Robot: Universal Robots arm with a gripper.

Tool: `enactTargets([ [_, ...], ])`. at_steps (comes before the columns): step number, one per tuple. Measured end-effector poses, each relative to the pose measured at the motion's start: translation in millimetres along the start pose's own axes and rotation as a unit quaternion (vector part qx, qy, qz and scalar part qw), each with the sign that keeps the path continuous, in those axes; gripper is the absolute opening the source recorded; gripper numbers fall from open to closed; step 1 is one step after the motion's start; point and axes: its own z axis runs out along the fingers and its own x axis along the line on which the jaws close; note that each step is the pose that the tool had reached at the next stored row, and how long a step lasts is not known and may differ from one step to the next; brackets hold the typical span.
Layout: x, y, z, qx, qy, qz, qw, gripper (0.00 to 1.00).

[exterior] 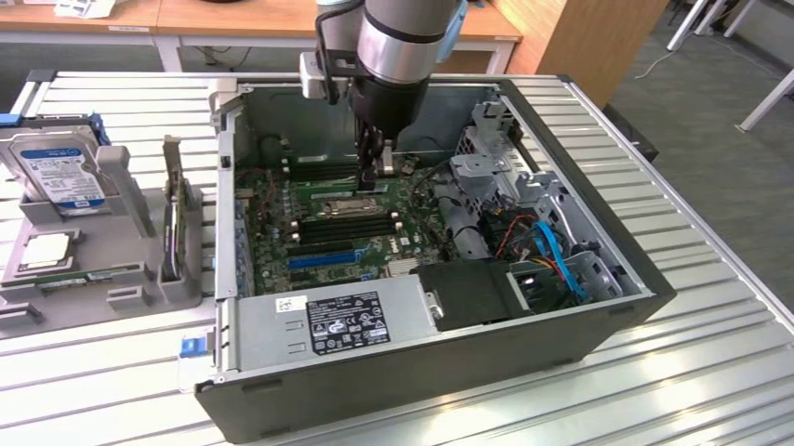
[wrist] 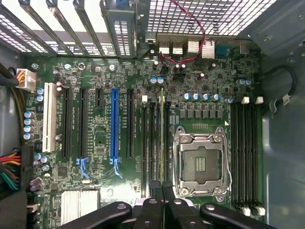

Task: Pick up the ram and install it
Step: 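Insert the ram into the slot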

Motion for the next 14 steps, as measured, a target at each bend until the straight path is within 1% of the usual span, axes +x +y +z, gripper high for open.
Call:
enactTargets([
  [14, 1.3, -1.1, 17.7, 0.0000, 0.0000, 0.000, 1.0000, 0.12],
])
